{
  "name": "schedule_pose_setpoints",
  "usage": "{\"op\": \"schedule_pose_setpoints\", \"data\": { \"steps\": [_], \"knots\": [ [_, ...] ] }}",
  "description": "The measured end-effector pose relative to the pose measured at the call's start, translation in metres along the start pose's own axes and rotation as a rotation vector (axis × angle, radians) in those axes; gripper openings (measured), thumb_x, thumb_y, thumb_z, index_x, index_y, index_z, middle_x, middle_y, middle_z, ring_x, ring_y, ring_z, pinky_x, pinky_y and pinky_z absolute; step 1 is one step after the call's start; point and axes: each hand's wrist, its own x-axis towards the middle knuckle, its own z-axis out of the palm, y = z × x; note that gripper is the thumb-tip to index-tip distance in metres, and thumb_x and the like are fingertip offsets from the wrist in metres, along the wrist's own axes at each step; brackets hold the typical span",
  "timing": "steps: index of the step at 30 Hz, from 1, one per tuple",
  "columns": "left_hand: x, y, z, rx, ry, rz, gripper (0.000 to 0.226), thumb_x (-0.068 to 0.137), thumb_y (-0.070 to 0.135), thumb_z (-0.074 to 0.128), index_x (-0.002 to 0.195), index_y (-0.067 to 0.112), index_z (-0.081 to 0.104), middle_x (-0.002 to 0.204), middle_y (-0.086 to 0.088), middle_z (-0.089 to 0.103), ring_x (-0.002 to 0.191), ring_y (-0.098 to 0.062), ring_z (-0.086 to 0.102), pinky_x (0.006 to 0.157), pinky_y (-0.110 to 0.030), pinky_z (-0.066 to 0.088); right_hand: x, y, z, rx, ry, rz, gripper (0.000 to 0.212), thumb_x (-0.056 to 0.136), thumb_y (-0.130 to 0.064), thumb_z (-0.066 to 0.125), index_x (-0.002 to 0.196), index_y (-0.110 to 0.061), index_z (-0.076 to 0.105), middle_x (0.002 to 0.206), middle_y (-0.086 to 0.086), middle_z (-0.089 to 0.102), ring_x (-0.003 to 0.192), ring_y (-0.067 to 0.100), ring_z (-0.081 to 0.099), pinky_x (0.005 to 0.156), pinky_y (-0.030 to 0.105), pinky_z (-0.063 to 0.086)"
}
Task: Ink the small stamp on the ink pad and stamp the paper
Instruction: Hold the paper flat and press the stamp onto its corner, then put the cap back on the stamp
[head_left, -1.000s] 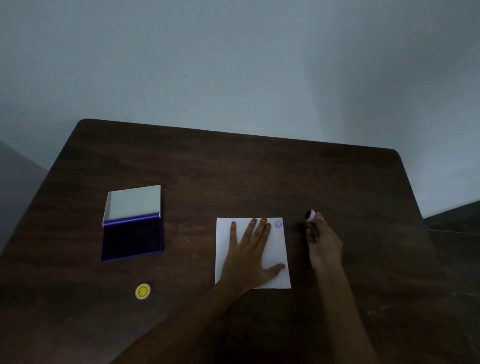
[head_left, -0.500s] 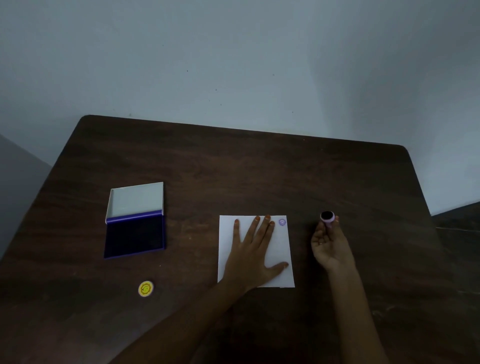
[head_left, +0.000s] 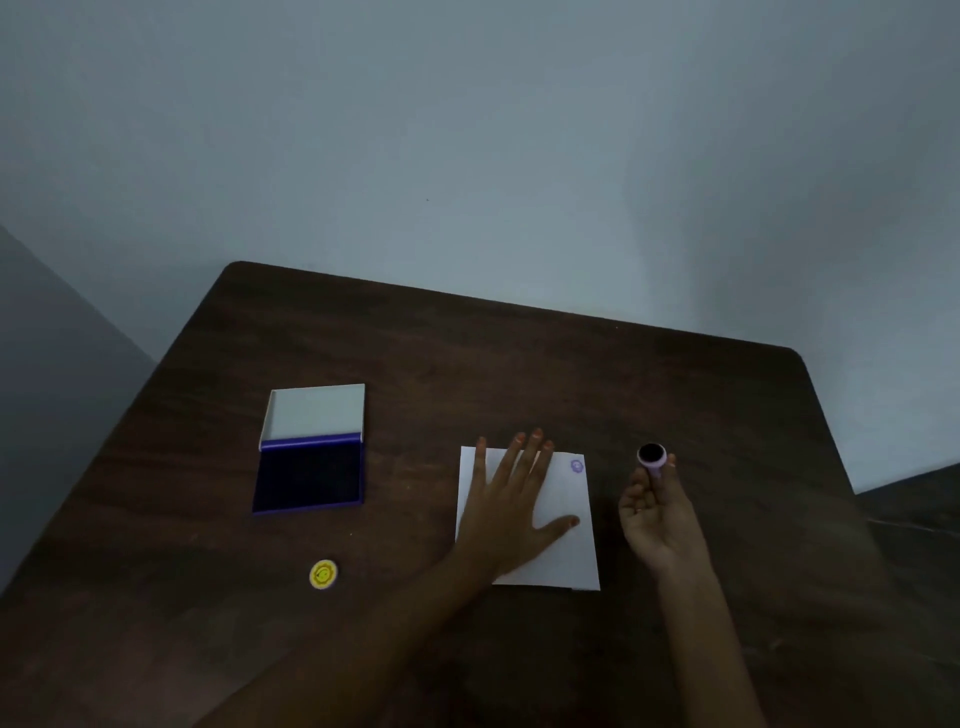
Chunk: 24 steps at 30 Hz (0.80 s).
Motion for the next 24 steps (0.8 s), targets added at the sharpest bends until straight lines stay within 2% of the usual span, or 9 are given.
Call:
{"op": "schedule_pose_setpoints", "data": {
  "steps": [4, 7, 11, 13, 14, 17, 19, 24],
  "knots": [
    [-0.014, -0.022, -0.025, 0.048, 0.078, -0.083, 0.078, 0.083, 0.07, 0.02, 0.143, 0.024, -0.002, 0.154, -0.001, -0.003, 0.137, -0.014, -0.015, 0.106, -0.052, -0.019, 0.003, 0.017, -0.003, 0.06, -0.039, 0.072, 0.02, 0.093, -0.024, 0.046, 0.078, -0.013, 0.054, 0.041, -0.004, 0.065, 0.049, -0.001, 0.061, 0.047, 0.009, 0.048],
    [-0.036, -0.043, -0.042, 0.024, 0.104, -0.154, 0.068, 0.088, 0.062, 0.022, 0.143, 0.025, 0.007, 0.156, -0.002, 0.009, 0.141, -0.015, -0.006, 0.109, -0.047, -0.014, 0.0, 0.035, 0.005, 0.107, -0.085, 0.127, 0.011, 0.088, -0.022, 0.055, 0.086, -0.012, 0.061, 0.069, 0.003, 0.072, 0.071, 0.006, 0.063, 0.048, 0.013, 0.054],
    [-0.074, -0.072, -0.058, -0.047, 0.192, -0.27, 0.051, 0.094, 0.046, 0.032, 0.138, 0.021, 0.029, 0.151, -0.005, 0.028, 0.141, -0.017, 0.012, 0.114, -0.038, 0.0, -0.008, 0.066, 0.024, 0.076, -0.152, 0.148, 0.007, 0.086, -0.016, 0.058, 0.083, -0.014, 0.064, 0.064, 0.002, 0.074, 0.066, 0.008, 0.067, 0.047, 0.013, 0.054],
    [-0.094, -0.086, -0.061, -0.082, 0.215, -0.347, 0.047, 0.095, 0.042, 0.035, 0.135, 0.019, 0.034, 0.148, -0.005, 0.033, 0.139, -0.017, 0.019, 0.114, -0.036, 0.01, -0.011, 0.084, 0.034, 0.036, -0.172, 0.181, 0.007, 0.086, -0.015, 0.058, 0.082, -0.014, 0.064, 0.059, 0.001, 0.074, 0.061, 0.007, 0.069, 0.046, 0.014, 0.054],
    [-0.104, -0.092, -0.063, -0.091, 0.218, -0.378, 0.046, 0.094, 0.041, 0.037, 0.134, 0.019, 0.036, 0.147, -0.005, 0.036, 0.138, -0.016, 0.024, 0.114, -0.035, 0.015, -0.013, 0.093, 0.039, 0.008, -0.181, 0.203, 0.007, 0.086, -0.015, 0.058, 0.082, -0.013, 0.063, 0.058, 0.001, 0.074, 0.064, 0.008, 0.068, 0.046, 0.014, 0.054],
    [-0.133, -0.108, -0.063, -0.104, 0.199, -0.412, 0.045, 0.091, 0.042, 0.044, 0.131, 0.021, 0.039, 0.14, -0.003, 0.043, 0.128, -0.014, 0.038, 0.107, -0.032, 0.029, -0.018, 0.121, 0.05, -0.071, -0.207, 0.254, 0.007, 0.086, -0.015, 0.059, 0.084, -0.01, 0.063, 0.078, 0.007, 0.073, 0.081, 0.012, 0.063, 0.051, 0.017, 0.056],
    [-0.148, -0.115, -0.062, -0.106, 0.149, -0.415, 0.048, 0.089, 0.046, 0.047, 0.129, 0.023, 0.04, 0.136, -0.002, 0.046, 0.121, -0.013, 0.042, 0.102, -0.031, 0.034, -0.022, 0.138, 0.055, -0.102, -0.215, 0.295, 0.007, 0.086, -0.014, 0.059, 0.087, -0.009, 0.063, 0.09, 0.009, 0.067, 0.085, 0.015, 0.062, 0.06, 0.023, 0.055],
    [-0.172, -0.118, -0.051, -0.07, 0.06, -0.415, 0.051, 0.087, 0.043, 0.05, 0.132, 0.022, 0.037, 0.137, -0.002, 0.042, 0.118, -0.016, 0.041, 0.097, -0.029, 0.037, -0.03, 0.176, 0.056, -0.219, -0.246, 0.338, 0.007, 0.086, -0.01, 0.057, 0.088, -0.007, 0.064, 0.091, 0.01, 0.067, 0.087, 0.016, 0.062, 0.066, 0.026, 0.049]
  ]
}}
